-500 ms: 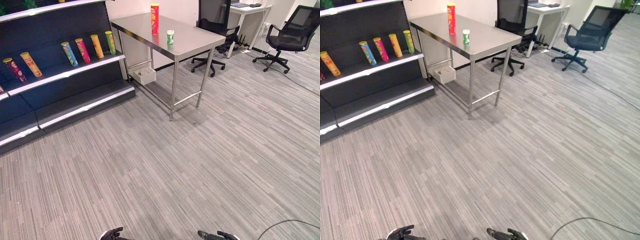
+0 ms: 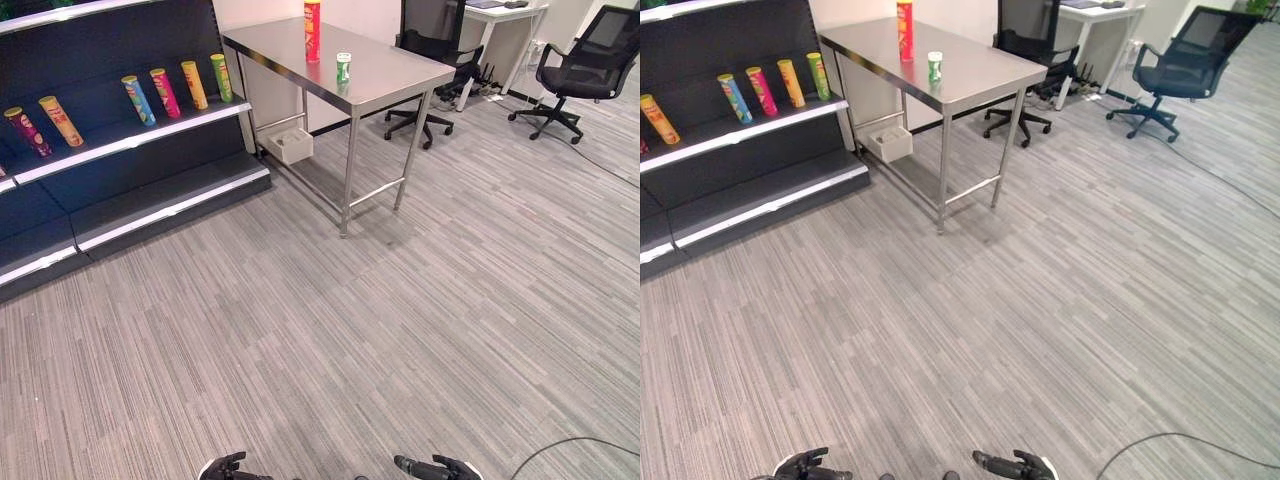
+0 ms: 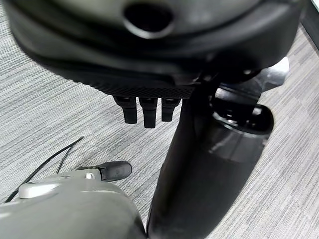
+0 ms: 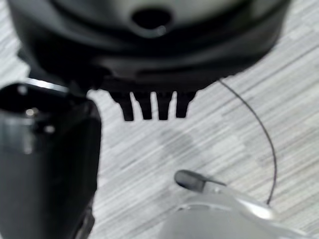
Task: Put the goods on the table back onto the shelves and tidy them up.
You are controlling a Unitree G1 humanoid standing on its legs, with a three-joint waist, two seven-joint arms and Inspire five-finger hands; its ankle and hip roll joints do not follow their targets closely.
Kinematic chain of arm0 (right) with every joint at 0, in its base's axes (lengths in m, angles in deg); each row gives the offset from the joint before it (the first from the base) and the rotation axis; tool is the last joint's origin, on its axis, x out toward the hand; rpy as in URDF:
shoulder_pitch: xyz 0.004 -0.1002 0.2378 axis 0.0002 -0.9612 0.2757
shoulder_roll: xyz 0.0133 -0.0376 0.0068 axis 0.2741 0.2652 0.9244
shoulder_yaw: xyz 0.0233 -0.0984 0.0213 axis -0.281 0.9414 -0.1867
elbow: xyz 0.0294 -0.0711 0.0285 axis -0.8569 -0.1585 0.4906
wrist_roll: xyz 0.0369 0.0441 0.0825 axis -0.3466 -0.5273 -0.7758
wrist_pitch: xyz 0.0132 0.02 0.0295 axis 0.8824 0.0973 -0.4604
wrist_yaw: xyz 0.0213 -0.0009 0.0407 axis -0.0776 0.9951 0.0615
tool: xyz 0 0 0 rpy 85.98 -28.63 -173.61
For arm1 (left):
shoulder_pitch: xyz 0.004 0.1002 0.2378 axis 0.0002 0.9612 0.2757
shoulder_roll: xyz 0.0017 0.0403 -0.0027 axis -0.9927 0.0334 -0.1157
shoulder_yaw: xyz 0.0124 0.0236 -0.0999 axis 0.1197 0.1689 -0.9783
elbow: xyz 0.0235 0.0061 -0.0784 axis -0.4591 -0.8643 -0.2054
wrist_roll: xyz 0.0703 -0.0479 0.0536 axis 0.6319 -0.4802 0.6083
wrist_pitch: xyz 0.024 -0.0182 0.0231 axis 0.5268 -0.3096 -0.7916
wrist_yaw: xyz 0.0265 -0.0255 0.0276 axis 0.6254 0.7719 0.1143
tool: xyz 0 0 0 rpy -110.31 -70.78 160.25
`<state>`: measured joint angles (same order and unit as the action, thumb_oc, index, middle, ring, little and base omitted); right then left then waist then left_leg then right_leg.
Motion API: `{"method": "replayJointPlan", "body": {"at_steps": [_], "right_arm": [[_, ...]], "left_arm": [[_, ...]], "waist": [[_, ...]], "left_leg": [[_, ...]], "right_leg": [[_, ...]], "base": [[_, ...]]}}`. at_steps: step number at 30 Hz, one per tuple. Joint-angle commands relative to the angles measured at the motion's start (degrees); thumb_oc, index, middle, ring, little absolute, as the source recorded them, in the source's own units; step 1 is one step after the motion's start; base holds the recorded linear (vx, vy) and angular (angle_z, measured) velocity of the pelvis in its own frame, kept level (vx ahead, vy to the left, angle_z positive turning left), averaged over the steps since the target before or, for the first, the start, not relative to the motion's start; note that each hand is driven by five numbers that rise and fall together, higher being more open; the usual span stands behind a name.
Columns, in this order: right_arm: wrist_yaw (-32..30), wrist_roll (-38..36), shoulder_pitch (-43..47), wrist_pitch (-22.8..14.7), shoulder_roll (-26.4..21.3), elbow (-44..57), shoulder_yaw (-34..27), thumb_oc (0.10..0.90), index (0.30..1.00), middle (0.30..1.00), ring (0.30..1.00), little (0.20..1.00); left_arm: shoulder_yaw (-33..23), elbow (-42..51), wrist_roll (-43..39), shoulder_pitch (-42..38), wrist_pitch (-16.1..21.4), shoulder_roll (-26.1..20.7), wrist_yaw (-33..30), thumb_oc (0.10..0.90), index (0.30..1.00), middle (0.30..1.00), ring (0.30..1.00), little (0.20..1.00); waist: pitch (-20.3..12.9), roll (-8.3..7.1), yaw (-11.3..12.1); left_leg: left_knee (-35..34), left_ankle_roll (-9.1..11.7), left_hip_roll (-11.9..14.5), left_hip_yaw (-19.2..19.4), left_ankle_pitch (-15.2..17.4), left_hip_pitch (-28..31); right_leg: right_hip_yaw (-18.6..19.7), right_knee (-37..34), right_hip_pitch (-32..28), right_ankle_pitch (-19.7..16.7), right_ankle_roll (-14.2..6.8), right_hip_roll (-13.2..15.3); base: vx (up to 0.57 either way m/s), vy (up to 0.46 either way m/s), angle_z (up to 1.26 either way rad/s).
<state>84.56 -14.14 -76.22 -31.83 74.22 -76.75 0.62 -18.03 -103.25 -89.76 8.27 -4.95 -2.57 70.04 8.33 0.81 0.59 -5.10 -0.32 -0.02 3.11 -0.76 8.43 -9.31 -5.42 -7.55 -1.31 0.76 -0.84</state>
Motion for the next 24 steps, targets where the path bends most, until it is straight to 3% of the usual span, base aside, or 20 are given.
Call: {"method": "replayJointPlan", "body": {"at_steps": [1, 3, 6, 7, 9, 10, 11, 12, 13, 15, 17, 19, 20, 22, 24], "right_arm": [[-1.15, 0.99, 1.84, -1.79, -3.25, 1.61, 2.38, 0.800, 0.900, 0.900, 0.900, 0.900], [-1.05, 1.16, 2.21, -1.63, -3.35, 0.95, 2.51, 0.800, 0.900, 0.900, 0.900, 0.900], [-1.35, 0.91, 3.36, -1.75, -3.92, 1.20, 2.82, 0.800, 0.900, 0.900, 0.900, 0.900], [-1.56, 0.81, 3.42, -1.88, -4.22, 1.50, 2.83, 0.800, 0.900, 0.900, 0.900, 0.900], [-2.13, 0.34, 3.97, -1.76, -5.42, 2.38, 2.81, 0.800, 0.900, 0.900, 0.900, 0.900], [-2.34, -0.22, 4.34, -1.67, -5.48, 1.87, 2.59, 0.800, 0.900, 0.900, 0.900, 0.900], [-2.52, -0.67, 4.57, -1.87, -5.66, 2.10, 2.54, 0.800, 0.900, 0.900, 0.900, 0.900], [-2.95, -0.54, 4.97, -2.08, -5.85, 2.33, 2.89, 0.800, 0.900, 0.900, 0.900, 0.900], [-2.91, -0.55, 5.31, -2.10, -5.81, 2.36, 2.95, 0.800, 0.900, 0.900, 0.900, 0.900], [-2.01, -0.29, 5.82, -2.14, -5.41, 2.38, 3.40, 0.800, 0.900, 0.900, 0.900, 0.900], [-1.55, 0.42, 5.51, -2.26, -5.03, 3.08, 3.69, 0.800, 0.900, 0.900, 0.900, 0.900], [-1.00, 1.58, 5.47, -1.88, -4.53, 2.91, 4.07, 0.800, 0.900, 0.900, 0.900, 0.900], [-0.43, 2.65, 5.45, -1.69, -3.75, 1.76, 4.16, 0.800, 0.900, 0.900, 0.900, 0.900], [0.13, 3.66, 5.33, -1.43, -3.15, 0.80, 4.65, 0.800, 0.900, 0.900, 0.900, 0.900], [0.17, 3.67, 6.08, -1.15, -2.84, 0.38, 4.63, 0.800, 0.900, 0.900, 0.900, 0.900]], "left_arm": [[1.37, -1.95, 1.81, -3.71, 2.28, -1.30, -1.51, 0.800, 0.900, 0.900, 0.900, 0.900], [1.34, -1.50, 1.19, -3.95, 2.25, -1.42, -1.40, 0.800, 0.900, 0.900, 0.900, 0.900], [1.15, -0.12, -0.62, -4.87, 2.48, -2.16, -1.84, 0.800, 0.900, 0.900, 0.900, 0.900], [1.11, 0.69, -1.43, -5.17, 2.53, -2.20, -1.96, 0.800, 0.900, 0.900, 0.900, 0.900], [2.14, 1.27, -1.78, -6.48, 2.40, -2.03, -2.35, 0.800, 0.900, 0.900, 0.900, 0.900], [2.41, 1.02, -1.92, -6.73, 2.41, -1.59, -2.41, 0.800, 0.900, 0.900, 0.900, 0.900], [2.90, 0.66, -1.30, -6.16, 2.44, -1.14, -2.16, 0.800, 0.900, 0.900, 0.900, 0.900], [2.97, 0.44, -0.85, -5.87, 2.49, -1.22, -2.13, 0.800, 0.900, 0.900, 0.900, 0.900], [2.84, 0.15, -0.57, -5.67, 2.49, -1.31, -2.16, 0.800, 0.900, 0.900, 0.900, 0.900], [1.72, -1.44, 0.44, -4.45, 2.39, -1.35, -2.02, 0.800, 0.900, 0.900, 0.900, 0.900], [1.25, -1.50, 1.07, -3.57, 2.55, -1.56, -2.03, 0.800, 0.900, 0.900, 0.900, 0.900], [0.38, -1.76, 1.35, -3.09, 2.49, -2.24, -2.04, 0.800, 0.900, 0.900, 0.900, 0.900], [-0.39, -2.10, 1.13, -2.96, 2.49, -2.83, -2.02, 0.800, 0.900, 0.900, 0.900, 0.900], [-0.88, -1.71, 0.69, -3.05, 2.38, -3.49, -1.87, 0.800, 0.900, 0.900, 0.900, 0.900], [-0.88, -1.02, 0.08, -4.05, 2.16, -4.14, -1.83, 0.800, 0.900, 0.900, 0.900, 0.900]], "waist": [[-1.23, -1.42, 0.14], [-0.74, -1.48, 0.36], [1.81, -2.52, 0.92], [3.28, -2.94, 1.26], [6.91, -3.29, 1.33], [6.75, -2.98, 1.60], [5.50, -2.33, 2.98], [5.12, -1.86, 4.20], [4.91, -1.93, 4.79], [3.38, -1.92, 5.56], [2.03, -2.01, 6.21], [0.72, -3.32, 7.18], [-0.49, -4.97, 7.84], [-0.94, -5.82, 8.04], [-0.10, -6.03, 7.27]], "left_leg": [[0.10, 4.14, 3.47, 0.22, 1.53, 0.00], [0.10, 4.19, 3.78, 0.11, 1.09, 0.14], [9.83, 4.91, 4.11, -0.45, 2.70, -5.99], [16.25, 5.50, 3.75, -1.26, 2.41, -10.03], [32.09, 5.58, 3.13, -4.35, -4.02, -21.15], [28.41, 4.78, 2.66, -3.11, -2.99, -23.81], [13.12, 4.88, 3.77, -1.34, -6.39, -24.37], [3.56, 5.64, 4.59, 0.19, -9.61, -26.98], [1.13, 6.08, 4.80, 1.17, -10.35, -28.42], [0.10, 6.08, 5.18, 3.54, -9.85, -28.23], [0.10, 5.72, 5.00, 3.56, -13.01, -26.70], [0.11, 4.86, 4.03, 3.81, -13.37, -24.69], [0.55, 3.25, 2.37, 4.23, -11.60, -22.68], [0.72, 1.61, 0.76, 4.68, -9.55, -20.25], [0.86, -0.17, -1.10, 4.32, -7.70, -18.13]], "right_leg": [[-0.03, 0.42, -0.03, 0.12, -6.54, 4.53], [-0.14, 0.42, 0.00, 0.19, -6.32, 4.23], [-0.76, 0.42, 0.72, 0.36, -5.09, 3.82], [-1.07, 0.42, 0.54, 0.84, -4.22, 3.67], [-2.37, 0.42, -0.25, 1.56, -2.26, 2.94], [-2.87, 0.42, -0.68, 2.74, -2.51, 2.66], [-2.35, 0.42, -1.74, 5.01, -3.53, 1.94], [-1.78, 0.42, -3.56, 7.29, -3.79, 1.76], [-1.28, 0.42, -4.59, 8.03, -3.87, 1.74], [-0.34, 0.42, -6.34, 8.60, -4.76, 1.63], [0.98, 0.42, -7.49, 9.33, -5.13, 2.17], [1.84, 0.42, -8.91, 8.91, -6.29, 4.07], [2.56, 3.97, -8.60, 6.70, -8.31, 7.17], [3.53, 11.11, -5.76, 2.44, -9.84, 9.44], [5.24, 21.78, -0.71, -4.88, -10.64, 10.84]], "base": [[0.03, -0.052, 0.00], [0.02, -0.097, 0.00], [-0.06, -0.179, 0.10], [-0.07, -0.210, 0.19], [0.04, -0.213, 0.54], [0.49, 0.010, 0.78], [0.72, 0.147, 0.10], [0.72, 0.166, -0.76], [0.50, 0.123, -0.72], [0.41, 0.145, 0.00], [0.42, 0.200, -0.36], [0.51, 0.267, -0.81], [0.54, 0.297, -0.85], [0.39, 0.280, -0.33], [0.21, 0.259, 0.01]]}}
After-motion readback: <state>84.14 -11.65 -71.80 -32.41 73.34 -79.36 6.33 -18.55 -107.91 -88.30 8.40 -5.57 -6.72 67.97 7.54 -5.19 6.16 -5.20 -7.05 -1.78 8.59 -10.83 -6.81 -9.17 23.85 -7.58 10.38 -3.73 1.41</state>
